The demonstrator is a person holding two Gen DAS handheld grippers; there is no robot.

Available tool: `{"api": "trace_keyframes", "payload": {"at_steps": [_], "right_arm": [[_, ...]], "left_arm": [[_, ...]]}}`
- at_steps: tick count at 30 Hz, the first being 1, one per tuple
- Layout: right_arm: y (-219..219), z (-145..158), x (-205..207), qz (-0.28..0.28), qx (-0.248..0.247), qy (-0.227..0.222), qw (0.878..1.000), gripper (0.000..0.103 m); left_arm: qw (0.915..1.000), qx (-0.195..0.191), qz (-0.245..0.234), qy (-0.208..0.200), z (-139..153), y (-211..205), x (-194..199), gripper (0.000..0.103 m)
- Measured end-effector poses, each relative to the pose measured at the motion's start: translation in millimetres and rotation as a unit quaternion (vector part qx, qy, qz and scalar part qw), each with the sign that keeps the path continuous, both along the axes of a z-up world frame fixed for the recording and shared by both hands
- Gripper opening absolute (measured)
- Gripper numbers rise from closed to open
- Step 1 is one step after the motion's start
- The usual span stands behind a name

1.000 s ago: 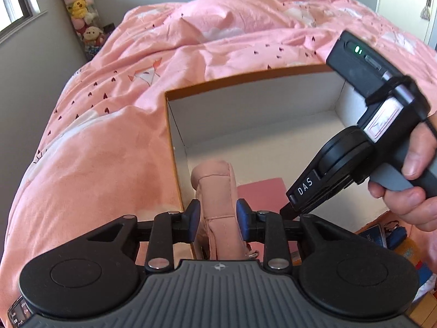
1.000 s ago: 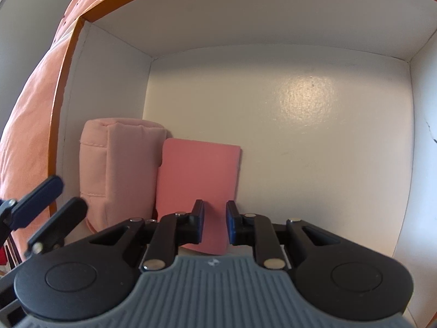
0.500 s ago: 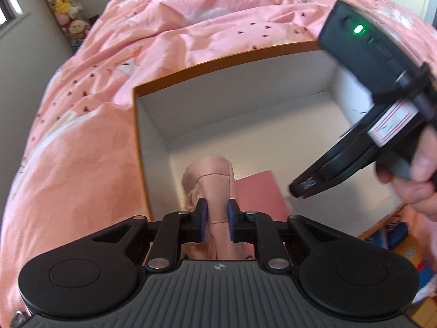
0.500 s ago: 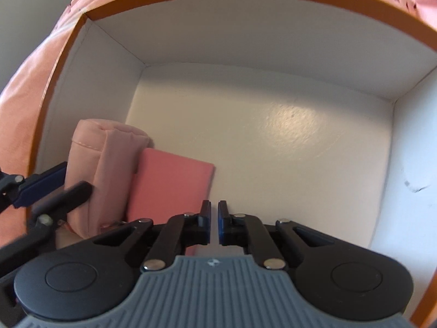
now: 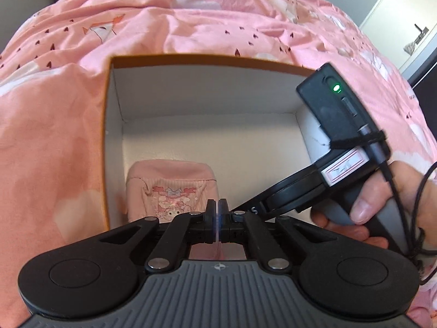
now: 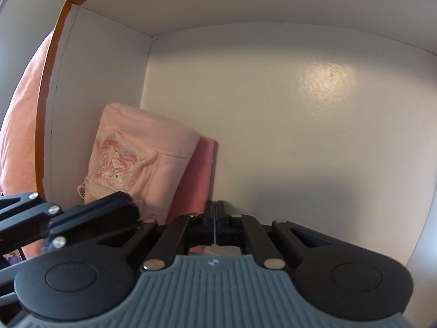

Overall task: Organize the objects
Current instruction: 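Open the left tool to release the pink pouch in the box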

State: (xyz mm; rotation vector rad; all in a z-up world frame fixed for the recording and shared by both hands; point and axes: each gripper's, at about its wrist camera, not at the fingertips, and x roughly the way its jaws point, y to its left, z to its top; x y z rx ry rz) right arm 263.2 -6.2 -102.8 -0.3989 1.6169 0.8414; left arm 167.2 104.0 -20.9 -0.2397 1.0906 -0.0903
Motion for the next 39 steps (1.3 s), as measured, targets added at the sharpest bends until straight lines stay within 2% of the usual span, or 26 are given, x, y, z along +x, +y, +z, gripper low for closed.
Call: {"api": "trace_keyframes", "payload": {"at_steps": [3, 5, 8, 11, 13, 15, 19, 22, 26, 31, 34, 35, 39], "right_arm": [[8, 1, -4, 0.004, 0.008, 0.003, 1.000, 0.000], [13, 1, -7, 0.006, 0.008, 0.011, 1.000, 0.001], [15, 6, -12, 0.018, 0.006, -0.008, 1.000, 0.001], [12, 12, -13, 0.020, 0.005, -0.025, 0.999, 0.002], [11, 19, -14, 0.025, 0.008, -0.045, 0.999, 0.003], [10, 25, -15, 0.029, 0.013, -0.060, 0.998, 0.003], [8, 35, -10, 0.044, 0.032, -0.051, 0.997, 0.003], [18, 30, -25, 0.066, 0.028, -0.069, 0.995, 0.003], [12, 44, -17, 0.053, 0.017, -0.129, 0.990, 0.004], [5, 76, 6, -0.003, 0.048, -0.179, 0.983, 0.005], [15, 84, 7, -0.019, 0.075, -0.193, 0.978, 0.005], [32, 73, 10, -0.013, 0.084, -0.195, 0.977, 0.005], [57, 64, -1, 0.020, 0.103, -0.193, 0.976, 0.005]], "left_arm": [[0.9998, 0.012, 0.013, -0.010, 11, 4, -3, 0.005], [0.9994, 0.030, 0.018, 0.003, 12, 5, -1, 0.005], [0.9987, 0.043, 0.020, 0.019, 5, 5, -1, 0.005], [0.9967, 0.056, 0.025, 0.054, -8, 3, -3, 0.005], [0.9946, 0.077, 0.029, 0.063, -11, 1, -5, 0.005], [0.9934, 0.081, 0.033, 0.074, -12, 1, -6, 0.005], [0.9921, 0.085, 0.023, 0.089, -14, 0, -8, 0.005], [0.9940, 0.070, 0.025, 0.080, -11, 4, -13, 0.005], [0.9973, 0.060, 0.028, 0.032, 2, 11, -23, 0.006], [0.9977, 0.053, 0.039, -0.015, 21, 17, -26, 0.006], [0.9966, 0.052, 0.056, -0.032, 29, 18, -21, 0.006], [0.9961, 0.050, 0.064, -0.034, 31, 20, -20, 0.006], [0.9939, 0.043, 0.092, -0.044, 35, 33, -17, 0.006]]}}
